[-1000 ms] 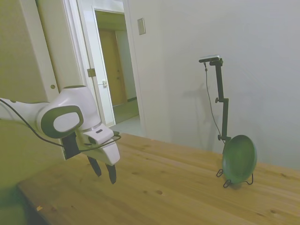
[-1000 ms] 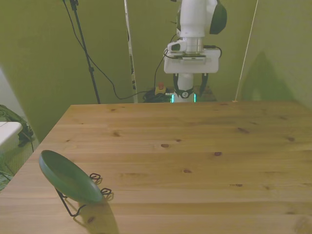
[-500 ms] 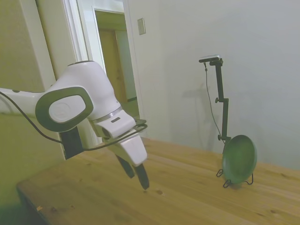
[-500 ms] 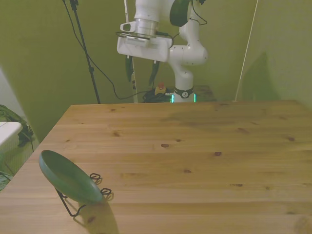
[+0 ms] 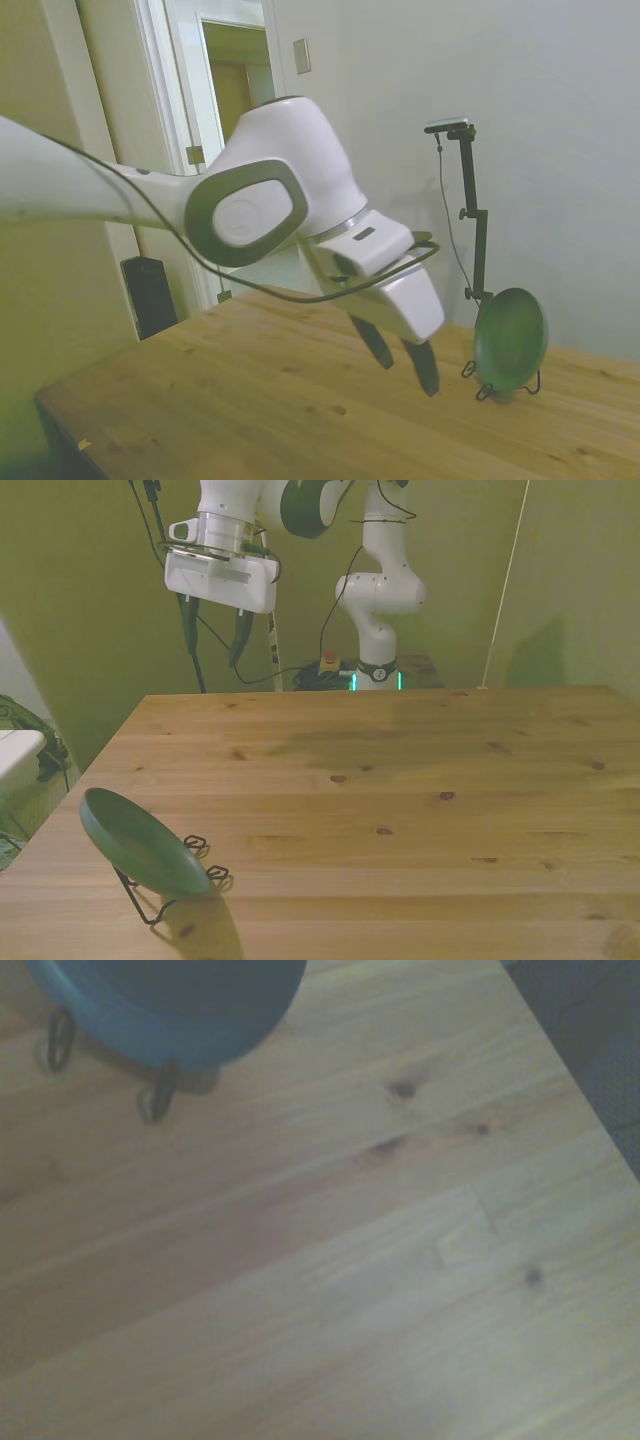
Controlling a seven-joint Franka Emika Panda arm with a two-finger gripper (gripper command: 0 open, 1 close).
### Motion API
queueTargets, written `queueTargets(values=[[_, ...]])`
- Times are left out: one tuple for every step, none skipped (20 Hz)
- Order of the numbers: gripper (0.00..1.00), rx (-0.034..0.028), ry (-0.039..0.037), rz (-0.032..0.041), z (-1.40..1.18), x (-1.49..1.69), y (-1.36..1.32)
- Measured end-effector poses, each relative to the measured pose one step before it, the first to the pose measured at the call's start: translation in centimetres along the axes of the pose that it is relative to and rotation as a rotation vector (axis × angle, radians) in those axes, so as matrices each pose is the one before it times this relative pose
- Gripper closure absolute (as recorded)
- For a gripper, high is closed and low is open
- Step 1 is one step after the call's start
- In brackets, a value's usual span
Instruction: Unload the plate
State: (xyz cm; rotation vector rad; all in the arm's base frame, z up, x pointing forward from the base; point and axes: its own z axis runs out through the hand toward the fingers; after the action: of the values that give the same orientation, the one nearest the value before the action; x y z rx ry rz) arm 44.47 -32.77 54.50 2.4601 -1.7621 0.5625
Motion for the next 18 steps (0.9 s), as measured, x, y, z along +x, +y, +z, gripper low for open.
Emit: queueTargets(values=[[0.00, 0.00903, -0.00010, 0.00166, 0.290, 0.743, -1.007], [0.00, 0.00810, 0.00083, 0.00003, 0.314, 0.661, -1.038], [0.00, 0.00482, 0.00188, 0.00141, 0.381, 0.628, -0.940], [0.00, 0.00626, -0.00011, 0.00274, 0.407, 0.606, -0.867], [0.00, 0.00313, -0.00104, 0.00120, 0.429, 0.536, -0.728], [0.00, 0.00280, -0.00516, 0.00154, 0.479, 0.480, -0.602], [0.00, 0.00569, -0.01156, -0.00037, 0.350, 0.331, -0.490], [0.00, 0.00597, -0.02341, -0.01223, -0.100, 0.624, -0.838], [0.00, 0.00129, 0.00329, 0.00129, -0.067, 0.117, 0.022], [0.00, 0.00419, 0.00929, 0.00108, -0.047, 0.227, 0.017], [0.00, 0.00550, 0.01445, 0.00158, 0.076, 0.357, 0.054], [0.00, 0.00767, 0.02184, 0.00406, 0.208, 0.541, 0.026], [0.00, 0.00307, 0.01800, 0.00372, 0.461, 0.534, 0.005], [0.00, 0.00196, 0.01838, 0.00462, 0.581, 0.622, -0.036], [0.00, 0.00217, 0.01725, 0.00548, 0.649, 0.671, -0.103], [0.00, 0.00325, 0.01454, 0.00612, 0.661, 0.644, -0.214], [0.00, 0.00308, 0.00935, 0.00803, 0.658, 0.619, -0.227], [0.00, 0.00427, 0.00966, 0.00790, 0.570, 0.653, -0.200]])
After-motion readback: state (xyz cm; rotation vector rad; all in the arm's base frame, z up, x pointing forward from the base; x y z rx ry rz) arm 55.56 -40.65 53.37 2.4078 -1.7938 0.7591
